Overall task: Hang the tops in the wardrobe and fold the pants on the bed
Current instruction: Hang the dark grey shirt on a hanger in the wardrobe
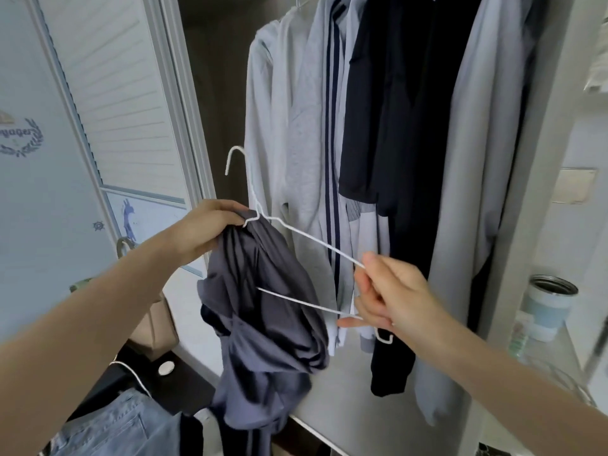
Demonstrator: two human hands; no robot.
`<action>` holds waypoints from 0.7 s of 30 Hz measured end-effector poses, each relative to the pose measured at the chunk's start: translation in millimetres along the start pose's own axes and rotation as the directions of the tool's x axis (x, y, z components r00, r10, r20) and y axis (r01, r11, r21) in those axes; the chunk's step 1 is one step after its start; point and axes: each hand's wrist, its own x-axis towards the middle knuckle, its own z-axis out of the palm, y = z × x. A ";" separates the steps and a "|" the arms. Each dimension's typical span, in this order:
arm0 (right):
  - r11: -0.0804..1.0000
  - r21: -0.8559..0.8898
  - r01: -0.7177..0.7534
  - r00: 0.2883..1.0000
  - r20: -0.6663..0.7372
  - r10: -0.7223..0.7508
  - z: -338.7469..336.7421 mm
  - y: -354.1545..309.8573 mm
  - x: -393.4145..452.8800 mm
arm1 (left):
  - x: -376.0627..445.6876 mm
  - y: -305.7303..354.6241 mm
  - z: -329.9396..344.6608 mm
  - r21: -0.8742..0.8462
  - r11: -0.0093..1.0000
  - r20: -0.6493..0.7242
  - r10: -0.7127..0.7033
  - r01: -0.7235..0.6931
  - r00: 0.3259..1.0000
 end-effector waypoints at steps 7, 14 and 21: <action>0.972 0.159 0.171 0.985 -0.034 -0.167 -11.6 6.7 8.1 | -7.9 26.0 -18.2 0.894 0.325 0.116 0.494 -0.307 0.862; 0.915 -0.275 0.297 0.936 -0.105 -0.335 -20.4 16.1 22.6 | -5.4 31.7 -1.4 0.522 0.667 0.173 0.528 -0.532 0.831; 0.300 -0.933 0.201 0.733 -0.059 -0.678 -6.3 27.5 39.2 | -1.4 20.8 27.7 0.690 0.591 -0.052 0.616 -0.417 0.786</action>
